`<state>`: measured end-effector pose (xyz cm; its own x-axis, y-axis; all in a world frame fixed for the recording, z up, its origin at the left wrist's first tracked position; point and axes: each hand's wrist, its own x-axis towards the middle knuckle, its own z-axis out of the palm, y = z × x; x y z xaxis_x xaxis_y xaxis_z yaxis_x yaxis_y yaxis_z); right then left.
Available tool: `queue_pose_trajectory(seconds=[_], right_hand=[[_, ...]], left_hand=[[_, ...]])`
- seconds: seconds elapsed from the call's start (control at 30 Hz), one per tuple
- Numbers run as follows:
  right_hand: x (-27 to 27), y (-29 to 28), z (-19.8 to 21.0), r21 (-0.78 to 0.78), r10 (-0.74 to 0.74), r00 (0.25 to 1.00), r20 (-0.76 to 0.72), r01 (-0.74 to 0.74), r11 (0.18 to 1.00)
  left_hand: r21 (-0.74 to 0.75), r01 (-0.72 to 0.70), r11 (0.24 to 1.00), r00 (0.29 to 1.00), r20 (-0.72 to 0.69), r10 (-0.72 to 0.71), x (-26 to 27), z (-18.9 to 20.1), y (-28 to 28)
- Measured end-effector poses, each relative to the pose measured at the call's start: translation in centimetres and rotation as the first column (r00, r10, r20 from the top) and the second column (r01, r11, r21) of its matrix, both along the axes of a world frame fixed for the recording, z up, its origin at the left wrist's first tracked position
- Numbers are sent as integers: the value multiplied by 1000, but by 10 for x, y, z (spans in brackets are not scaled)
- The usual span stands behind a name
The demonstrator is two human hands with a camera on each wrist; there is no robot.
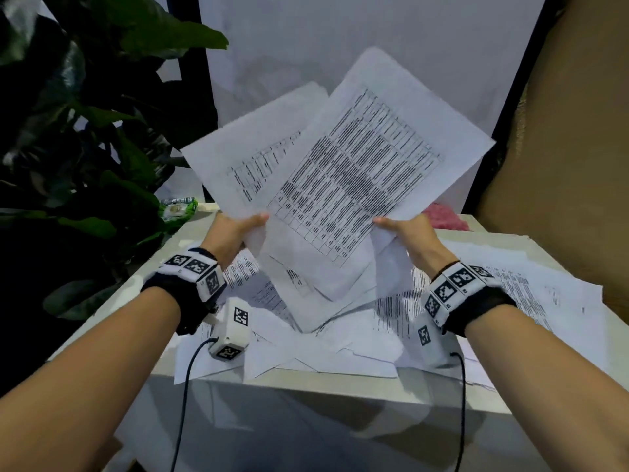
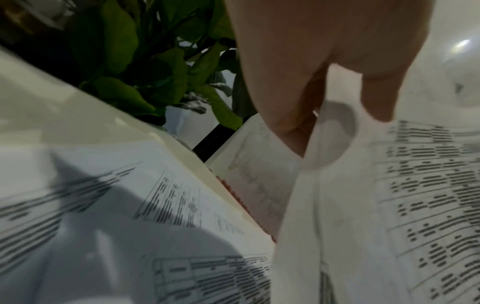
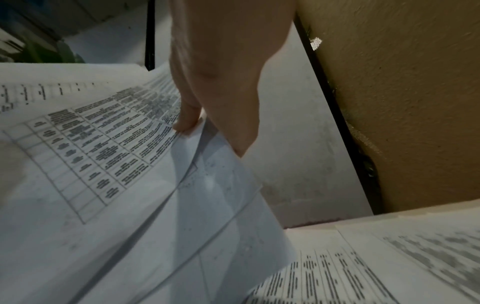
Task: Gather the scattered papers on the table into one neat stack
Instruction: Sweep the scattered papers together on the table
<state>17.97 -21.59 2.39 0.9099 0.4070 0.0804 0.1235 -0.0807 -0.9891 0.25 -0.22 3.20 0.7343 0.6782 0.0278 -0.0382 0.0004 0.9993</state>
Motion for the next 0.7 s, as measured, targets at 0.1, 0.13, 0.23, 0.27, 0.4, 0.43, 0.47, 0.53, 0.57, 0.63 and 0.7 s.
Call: queue_pose_trajectory(seconds=[0.1,0.13,0.23,0.27,0.4,0.43,0.47,0.53,0.57,0.63,0.7], right_hand=[[-4,-1,6,-3,60,997,51,-60,998],[-7,-2,9,-10,77,994,74,-76,997],[-11,-3,15,-56,100,987,124,-94,994],[-11,-3,17,-65,95,985,143,-87,994],[-15,0,34,29,86,984,158,-92,995],[-17,1,38,44,93,983,161,-101,994],[-19,2,41,54,110,981,161,-120,991],[-19,4,39,71,127,978,162,-140,988],[-18,6,35,80,125,981,150,-138,987],[-19,6,29,131,124,987,105,-137,982],[-19,4,25,187,108,991,85,-122,975]], left_hand=[[78,24,997,999,-33,-22,-2,10,-5],[129,16,992,999,-50,-10,-2,12,-8],[217,-13,976,997,-66,28,0,17,-14],[243,-47,969,996,-65,64,1,19,-13],[257,-94,962,995,-13,100,5,33,-9],[254,-74,964,997,7,74,4,38,-13],[263,-53,963,999,19,49,2,41,-19],[255,-17,967,999,33,8,1,41,-24],[238,1,971,1000,29,-8,0,40,-27],[211,-4,978,999,44,-5,0,33,-31],[208,-55,977,998,33,49,-2,34,-40]])
